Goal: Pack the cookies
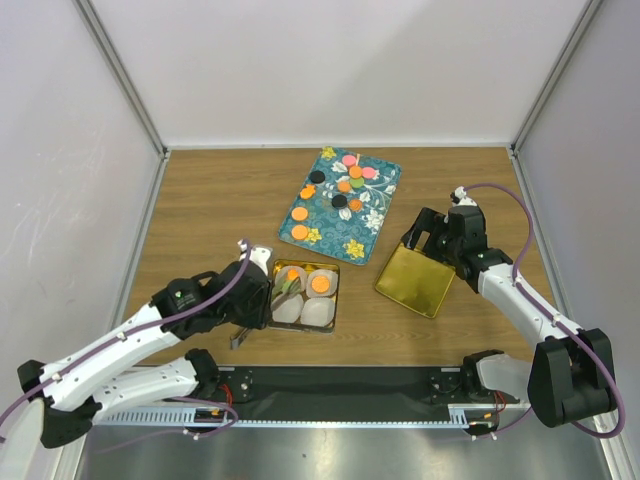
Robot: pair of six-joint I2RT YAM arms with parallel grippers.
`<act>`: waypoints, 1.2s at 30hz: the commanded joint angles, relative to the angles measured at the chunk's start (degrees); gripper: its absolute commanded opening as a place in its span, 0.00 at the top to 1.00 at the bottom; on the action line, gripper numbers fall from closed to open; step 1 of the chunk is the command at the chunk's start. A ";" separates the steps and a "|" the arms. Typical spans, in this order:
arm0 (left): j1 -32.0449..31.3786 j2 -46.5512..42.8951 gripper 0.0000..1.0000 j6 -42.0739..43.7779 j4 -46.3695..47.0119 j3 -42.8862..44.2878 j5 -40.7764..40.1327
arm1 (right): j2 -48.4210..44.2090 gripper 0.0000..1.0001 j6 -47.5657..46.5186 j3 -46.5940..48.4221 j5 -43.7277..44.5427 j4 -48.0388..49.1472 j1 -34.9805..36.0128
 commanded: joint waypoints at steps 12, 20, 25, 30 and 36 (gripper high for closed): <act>-5.04 -3.62 0.63 -5.68 -1.41 -3.32 -0.15 | -0.95 0.00 -1.06 2.43 0.98 0.74 0.08; -5.83 -4.07 0.60 -6.48 -2.03 -4.46 -0.14 | -0.86 0.00 -1.06 2.43 0.63 0.74 -0.01; -6.01 -3.63 0.54 -6.65 -1.67 -4.64 -0.41 | -1.30 0.00 -1.06 2.43 0.54 0.66 0.08; -6.27 -3.45 0.48 -6.56 -1.50 -4.55 -0.32 | -1.22 0.00 -1.06 2.51 0.45 0.57 -0.09; -6.36 -3.36 0.43 -5.78 -2.02 -3.33 -0.76 | -1.74 0.00 -1.06 2.43 0.37 0.48 -0.27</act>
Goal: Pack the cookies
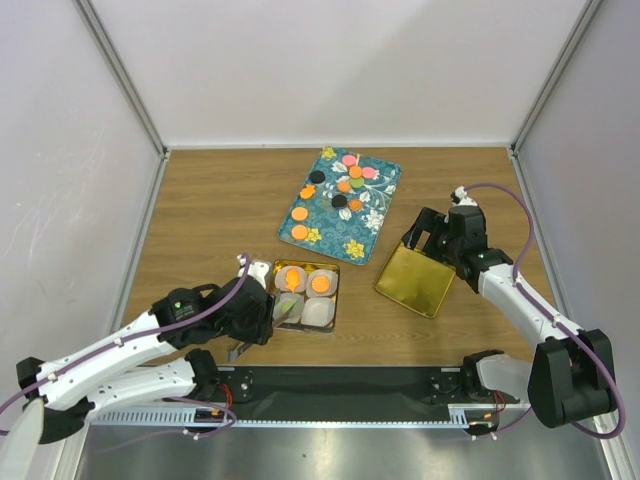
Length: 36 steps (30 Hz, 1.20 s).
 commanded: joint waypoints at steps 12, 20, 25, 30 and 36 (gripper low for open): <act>-0.48 7.16 0.48 4.82 1.56 17.12 -6.33 | -1.61 0.00 -1.06 2.43 -0.29 0.68 -0.38; 14.52 19.31 0.50 16.94 9.99 24.95 -1.07 | -1.26 0.00 -0.97 2.34 -0.90 0.85 -0.47; 21.22 28.18 0.50 20.47 16.33 26.97 1.30 | -1.08 0.00 -0.97 2.34 -1.08 0.94 -0.47; 24.30 37.32 0.48 21.62 19.14 29.69 1.65 | -1.17 0.00 -0.97 2.42 -1.35 0.85 -0.64; 25.45 42.69 0.45 21.79 20.98 30.76 2.10 | -1.08 0.00 -0.89 2.34 -1.61 0.77 -0.64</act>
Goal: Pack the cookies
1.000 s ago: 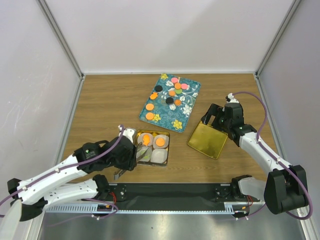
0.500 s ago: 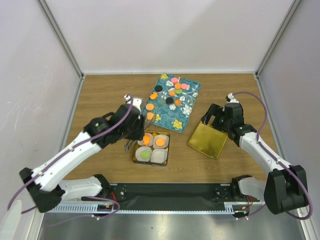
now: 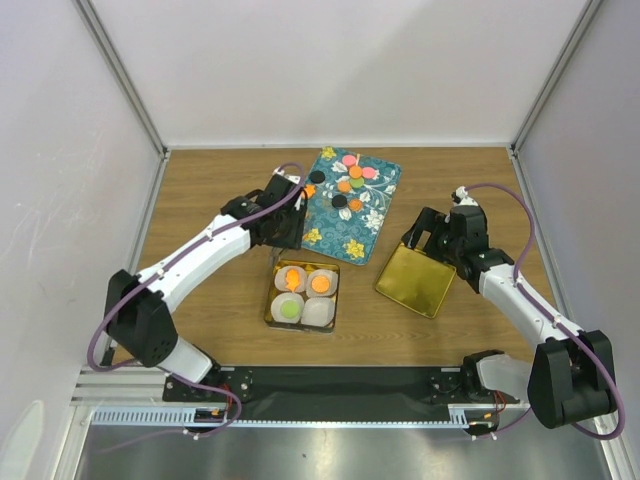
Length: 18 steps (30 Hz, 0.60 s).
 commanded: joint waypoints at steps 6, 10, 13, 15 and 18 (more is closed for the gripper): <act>1.85 2.82 0.45 1.60 5.00 1.37 1.11 | -0.84 0.00 -0.89 2.34 -0.76 0.83 -0.18; 2.81 2.82 0.45 1.77 5.53 0.14 1.20 | -0.67 0.00 -0.80 2.43 -0.76 0.92 -0.27; 3.43 2.82 0.45 1.95 6.05 -0.74 2.16 | -0.75 0.00 -0.80 2.34 -0.76 1.01 -0.19; 3.52 3.26 0.45 2.12 6.14 -1.09 2.43 | -0.84 0.00 -0.80 2.34 -0.76 0.92 -0.36; 3.61 3.52 0.45 2.39 6.40 -1.96 2.96 | -0.84 0.00 -0.71 2.34 -0.67 0.92 -0.27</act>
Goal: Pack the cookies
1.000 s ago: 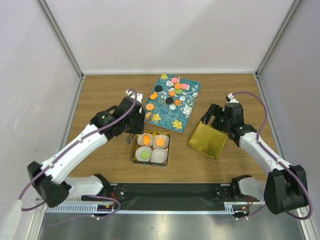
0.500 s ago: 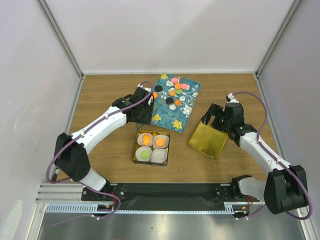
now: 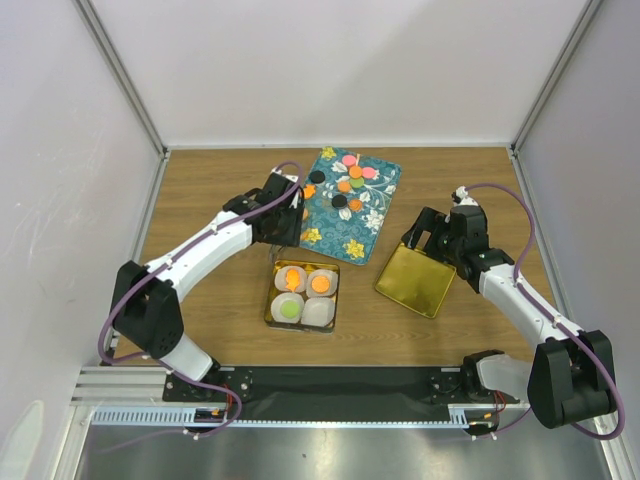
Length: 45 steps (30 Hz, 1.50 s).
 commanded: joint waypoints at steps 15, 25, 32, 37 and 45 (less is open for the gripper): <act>0.85 1.41 0.44 1.80 3.31 -2.96 1.94 | -0.84 0.00 -0.71 2.34 -0.50 0.92 -0.14; 0.85 1.58 0.48 1.89 3.48 -3.58 2.55 | -0.84 0.01 -0.80 2.34 -0.50 0.92 -0.05; 0.85 0.88 0.55 1.62 3.84 -4.28 2.99 | -0.49 0.00 -0.80 2.34 -0.67 0.92 0.03; 0.77 -2.27 0.60 1.89 3.40 -3.76 3.25 | -0.40 0.00 -0.80 2.34 -0.50 1.01 -0.05; 0.33 -5.71 0.62 2.50 -0.12 0.72 2.46 | -0.23 0.00 -0.71 2.34 -0.32 1.01 -0.05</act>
